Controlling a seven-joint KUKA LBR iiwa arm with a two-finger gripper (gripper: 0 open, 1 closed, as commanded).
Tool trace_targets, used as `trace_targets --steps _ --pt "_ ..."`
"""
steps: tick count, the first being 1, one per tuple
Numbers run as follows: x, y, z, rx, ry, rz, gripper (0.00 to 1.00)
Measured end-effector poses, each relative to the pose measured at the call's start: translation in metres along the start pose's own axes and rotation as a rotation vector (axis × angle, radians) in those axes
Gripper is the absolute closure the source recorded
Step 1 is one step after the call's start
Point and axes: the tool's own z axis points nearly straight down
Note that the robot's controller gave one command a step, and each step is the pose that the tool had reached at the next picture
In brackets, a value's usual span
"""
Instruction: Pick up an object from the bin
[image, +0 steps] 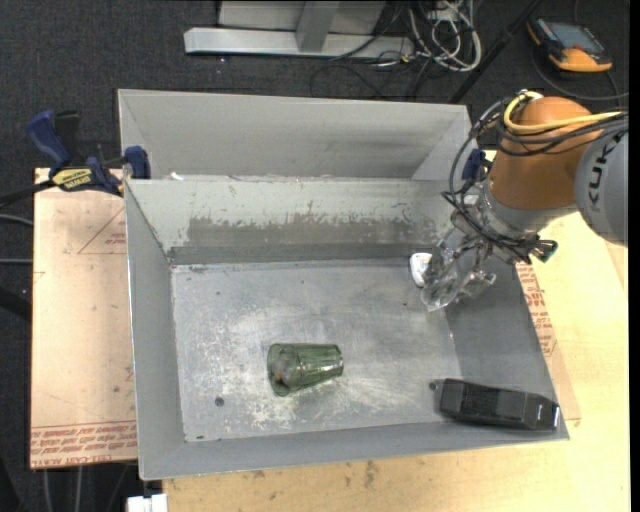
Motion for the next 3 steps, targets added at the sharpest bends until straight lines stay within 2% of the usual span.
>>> trace_targets --steps 3 --pt "0.0 0.0008 -0.0064 -0.001 0.004 -0.003 1.0"
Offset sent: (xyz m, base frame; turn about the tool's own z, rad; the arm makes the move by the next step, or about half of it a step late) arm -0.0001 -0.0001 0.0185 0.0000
